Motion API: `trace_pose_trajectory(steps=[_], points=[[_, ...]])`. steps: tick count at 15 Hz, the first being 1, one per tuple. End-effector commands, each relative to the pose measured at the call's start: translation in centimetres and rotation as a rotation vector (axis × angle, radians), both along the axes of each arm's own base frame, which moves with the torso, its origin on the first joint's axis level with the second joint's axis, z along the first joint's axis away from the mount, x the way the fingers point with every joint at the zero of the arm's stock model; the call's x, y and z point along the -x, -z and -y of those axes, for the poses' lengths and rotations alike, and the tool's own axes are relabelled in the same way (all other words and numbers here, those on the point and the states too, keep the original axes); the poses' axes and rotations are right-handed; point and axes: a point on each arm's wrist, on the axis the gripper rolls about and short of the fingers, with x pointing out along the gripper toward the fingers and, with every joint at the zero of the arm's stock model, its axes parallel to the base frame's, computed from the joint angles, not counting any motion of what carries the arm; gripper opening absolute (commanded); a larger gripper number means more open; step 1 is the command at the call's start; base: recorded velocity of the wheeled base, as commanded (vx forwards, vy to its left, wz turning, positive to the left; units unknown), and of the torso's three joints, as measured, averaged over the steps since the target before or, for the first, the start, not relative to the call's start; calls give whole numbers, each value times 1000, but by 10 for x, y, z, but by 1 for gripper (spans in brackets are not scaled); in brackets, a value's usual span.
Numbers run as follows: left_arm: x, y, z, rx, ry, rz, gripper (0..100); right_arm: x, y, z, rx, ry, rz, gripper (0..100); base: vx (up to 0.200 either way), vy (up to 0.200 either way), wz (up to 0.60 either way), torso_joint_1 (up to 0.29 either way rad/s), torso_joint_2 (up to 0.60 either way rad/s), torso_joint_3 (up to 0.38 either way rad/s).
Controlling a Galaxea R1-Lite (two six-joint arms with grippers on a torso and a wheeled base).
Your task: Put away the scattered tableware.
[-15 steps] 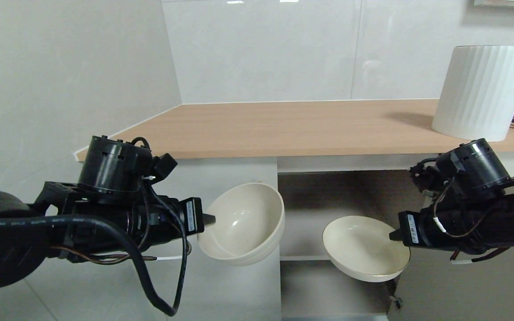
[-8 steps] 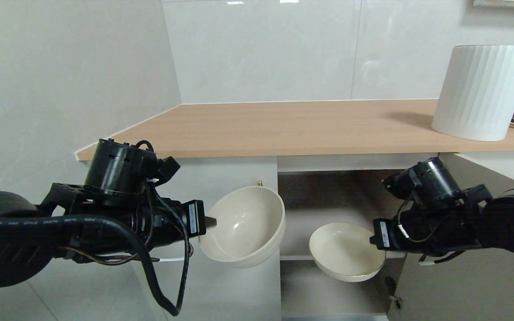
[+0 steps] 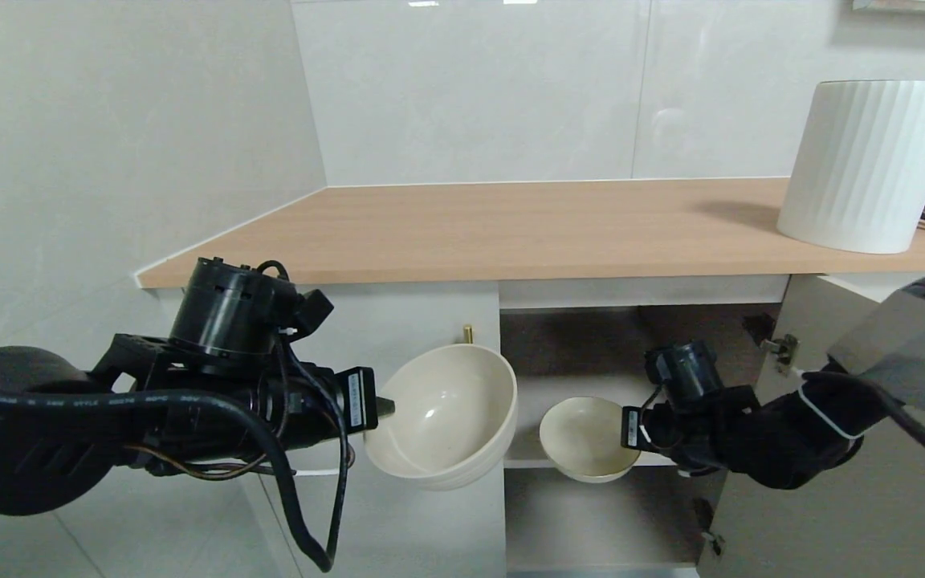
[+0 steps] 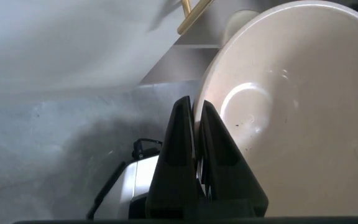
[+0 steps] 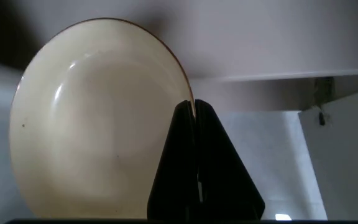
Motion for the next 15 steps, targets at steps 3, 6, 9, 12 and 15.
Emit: trace_pose_trajectory(steps=[3, 6, 9, 12, 15], points=[[0, 1, 1, -2, 3, -4, 0, -28, 48, 5, 52, 70, -38, 0, 0, 0, 0, 0, 0, 0], [0, 2, 2, -2, 6, -5, 0, -45, 58, 11, 73, 127, -21, 0, 0, 0, 0, 0, 0, 0], [1, 2, 3, -2, 9, -5, 0, -64, 69, 18, 102, 194, 5, 0, 0, 0, 0, 0, 0, 0], [0, 1, 3, -2, 9, -4, 0, -69, 75, 16, 117, 210, 16, 0, 0, 0, 0, 0, 0, 0], [0, 1, 3, -2, 9, -4, 0, -78, 78, 15, 131, 230, 28, 0, 0, 0, 0, 0, 0, 0]])
